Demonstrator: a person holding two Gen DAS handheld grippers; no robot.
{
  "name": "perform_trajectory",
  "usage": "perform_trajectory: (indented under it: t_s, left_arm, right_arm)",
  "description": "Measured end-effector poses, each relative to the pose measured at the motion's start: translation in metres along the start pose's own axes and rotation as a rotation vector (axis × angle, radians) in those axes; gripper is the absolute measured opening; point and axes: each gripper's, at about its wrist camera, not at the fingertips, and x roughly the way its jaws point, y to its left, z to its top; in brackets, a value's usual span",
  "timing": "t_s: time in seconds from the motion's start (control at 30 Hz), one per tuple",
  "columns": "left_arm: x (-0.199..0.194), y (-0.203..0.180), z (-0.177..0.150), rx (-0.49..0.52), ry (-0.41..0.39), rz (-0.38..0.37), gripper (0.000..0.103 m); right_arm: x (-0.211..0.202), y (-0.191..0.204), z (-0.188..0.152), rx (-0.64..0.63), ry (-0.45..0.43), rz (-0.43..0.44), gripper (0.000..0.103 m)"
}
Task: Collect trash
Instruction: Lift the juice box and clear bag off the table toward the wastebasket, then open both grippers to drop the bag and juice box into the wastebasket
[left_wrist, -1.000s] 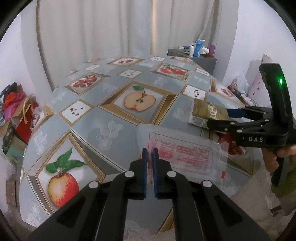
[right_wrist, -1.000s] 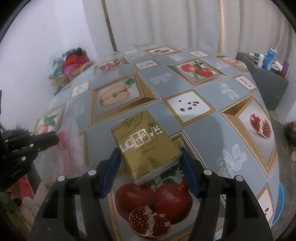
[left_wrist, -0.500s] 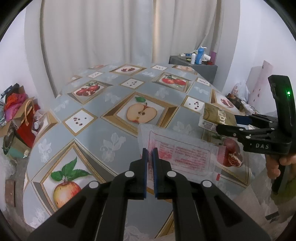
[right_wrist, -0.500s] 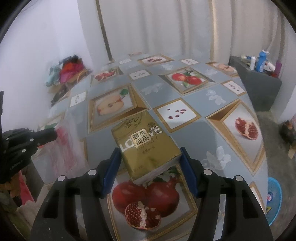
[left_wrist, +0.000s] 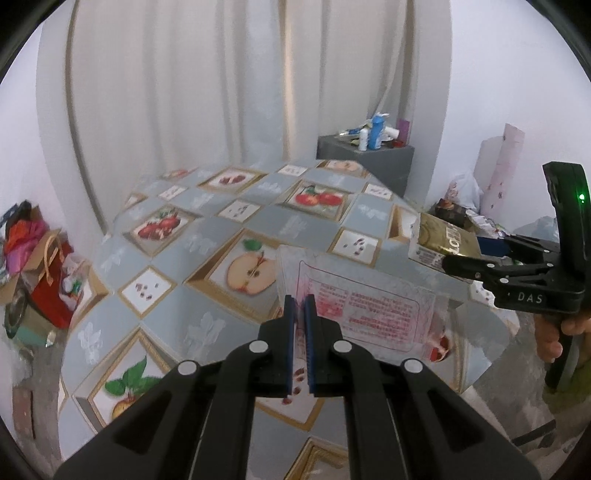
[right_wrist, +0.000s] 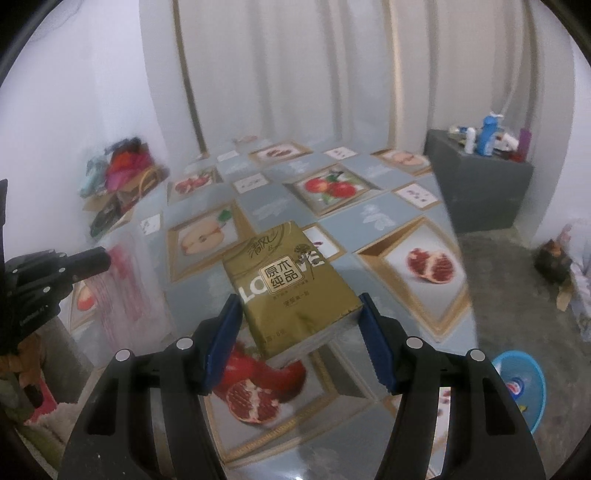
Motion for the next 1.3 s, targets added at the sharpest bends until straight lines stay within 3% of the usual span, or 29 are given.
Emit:
perform_trajectory:
  t_s: [0.3, 0.73, 1.07, 1.3]
  left_arm:
    - [0.001, -0.044, 0.024, 0.091, -0.038, -0.071, 0.005]
    - [0.035, -0.168, 0.080, 0.319, -0.088, -0.266, 0.005]
    - [0.094, -0.293, 0.111, 0.502, -0.044, -0.427, 0.005]
    - [0.163, -0.375, 0.110, 0.644, 0.075, -0.458, 0.005]
  right_arm:
    - [-0.039, -0.034, -0.016, 0.072, -0.054, -0.080, 0.060]
    - [-0.092, -0.127, -0.059, 0.271, -0.095, -0.259, 0.060]
    - [-0.117, -0.218, -0.101, 0.507, -0.092, -0.452, 0.060]
    - [-0.100, -0.274, -0.131, 0.679, -0.043, -0.522, 0.060]
